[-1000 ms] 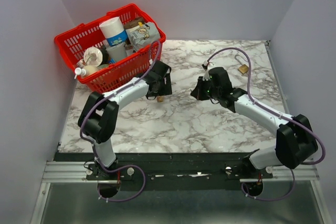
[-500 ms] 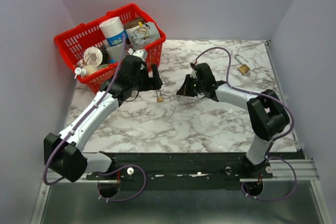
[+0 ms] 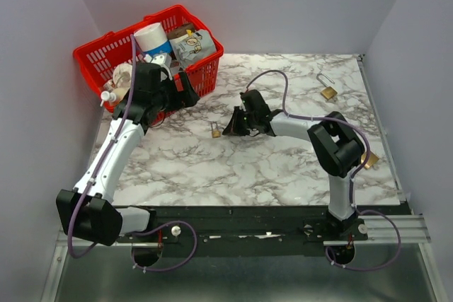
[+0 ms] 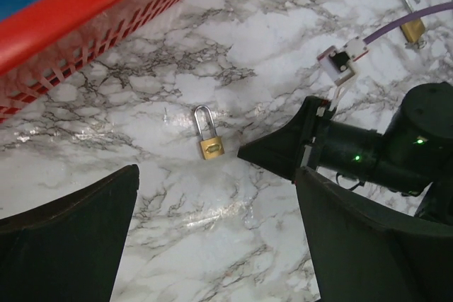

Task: Lock with the key
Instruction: Place the key at the center of the board.

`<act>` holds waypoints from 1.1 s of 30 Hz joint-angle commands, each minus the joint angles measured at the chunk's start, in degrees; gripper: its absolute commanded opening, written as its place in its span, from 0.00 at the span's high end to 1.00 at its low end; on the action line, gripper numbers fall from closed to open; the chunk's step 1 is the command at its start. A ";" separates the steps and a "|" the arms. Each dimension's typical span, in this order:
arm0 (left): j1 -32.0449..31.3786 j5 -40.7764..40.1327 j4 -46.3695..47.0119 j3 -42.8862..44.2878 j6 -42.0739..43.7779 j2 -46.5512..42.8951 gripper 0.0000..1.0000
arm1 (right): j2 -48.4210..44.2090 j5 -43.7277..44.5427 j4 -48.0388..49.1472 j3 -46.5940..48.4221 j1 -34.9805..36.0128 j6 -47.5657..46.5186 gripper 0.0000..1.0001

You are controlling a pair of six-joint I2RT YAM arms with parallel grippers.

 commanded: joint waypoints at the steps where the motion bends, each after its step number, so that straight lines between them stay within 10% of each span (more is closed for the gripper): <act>1: 2.79 5.02 0.08 1.68 -2.61 -2.06 0.01 | 2.94 2.09 -1.96 2.78 0.45 3.10 0.99; 23: 5.87 5.38 0.16 1.59 -5.96 -1.54 0.01 | 9.18 6.67 -22.62 14.03 1.24 11.10 0.91; 33: 6.04 5.20 -0.10 0.18 -6.22 -2.33 0.01 | 9.36 7.20 -22.97 13.59 1.24 11.02 0.65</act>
